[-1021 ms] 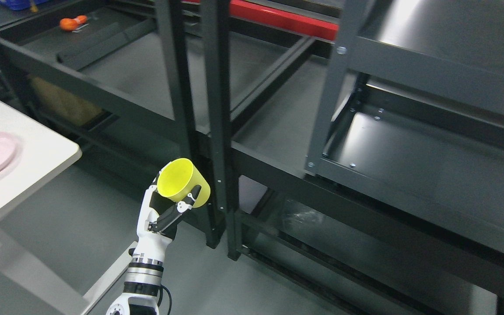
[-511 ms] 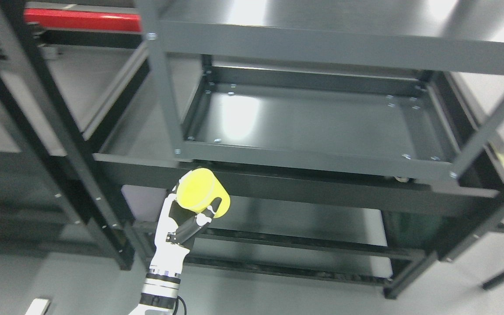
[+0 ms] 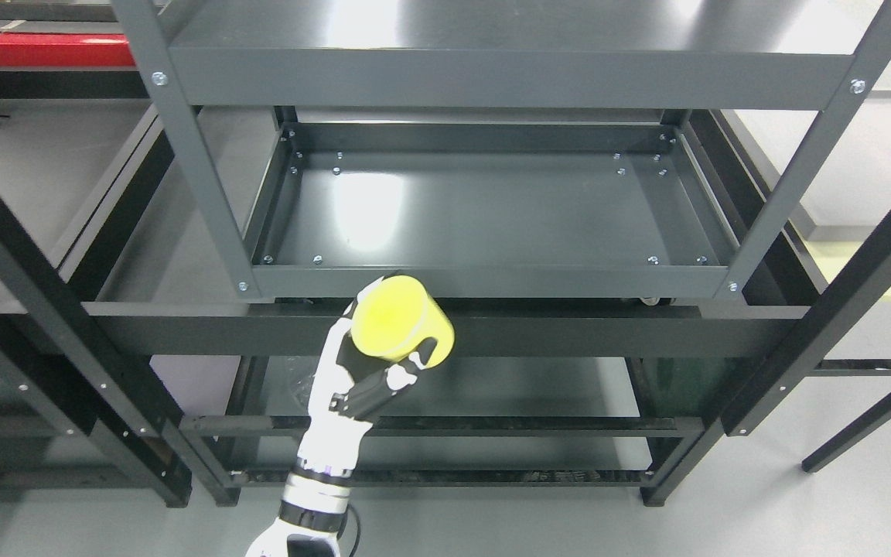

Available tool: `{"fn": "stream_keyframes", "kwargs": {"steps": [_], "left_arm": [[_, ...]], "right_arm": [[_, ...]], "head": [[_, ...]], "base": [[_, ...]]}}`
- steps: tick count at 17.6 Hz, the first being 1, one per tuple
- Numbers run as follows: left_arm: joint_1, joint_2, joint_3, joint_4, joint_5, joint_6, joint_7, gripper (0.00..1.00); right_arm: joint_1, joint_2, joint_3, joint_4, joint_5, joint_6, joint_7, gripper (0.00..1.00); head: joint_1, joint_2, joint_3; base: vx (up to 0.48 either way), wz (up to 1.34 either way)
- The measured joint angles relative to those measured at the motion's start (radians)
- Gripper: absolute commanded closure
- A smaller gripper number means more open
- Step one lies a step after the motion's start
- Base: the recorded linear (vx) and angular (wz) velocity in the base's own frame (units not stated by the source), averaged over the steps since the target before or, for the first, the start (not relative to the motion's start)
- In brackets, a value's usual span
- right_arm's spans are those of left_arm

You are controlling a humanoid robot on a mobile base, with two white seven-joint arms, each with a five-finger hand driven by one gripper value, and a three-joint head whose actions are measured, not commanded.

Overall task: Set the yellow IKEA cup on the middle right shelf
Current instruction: 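Raise the left hand and reach the cup onto the upper shelf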

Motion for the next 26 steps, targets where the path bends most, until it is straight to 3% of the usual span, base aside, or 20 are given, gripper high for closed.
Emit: {"fn": "stream_keyframes", "kwargs": {"steps": [10,16,21,26], "left_arm": [[-0.282,0.033,-0.187,-0.077,0.0,-0.011,-0.039,1.0],[-0.498,0.015,-0.242,-0.101,0.004,0.049,-0.019,1.0],[-0.644,0.007,-0.216,-0.105,0.008,0.225,0.147,1.0],[-0.768,0.002,-0.121,-0.072,0.017,0.512,0.267,1.0]], "right_arm": [[0.0,0.0,0.0,0.0,0.0,0.0,0.0,0.0],[0.001,0.0,0.0,0.0,0.0,0.0,-0.005,0.01],[0.0,0.0,0.0,0.0,0.0,0.0,0.0,0.01],[0.0,0.0,0.0,0.0,0.0,0.0,0.001,0.01]], "head": [[0.0,0.0,0.0],[0.0,0.0,0.0],[0.0,0.0,0.0],[0.0,0.0,0.0]], "base": [[0.033,-0.08],[0.011,-0.04],[0.007,0.02],[0.058,-0.08]]}}
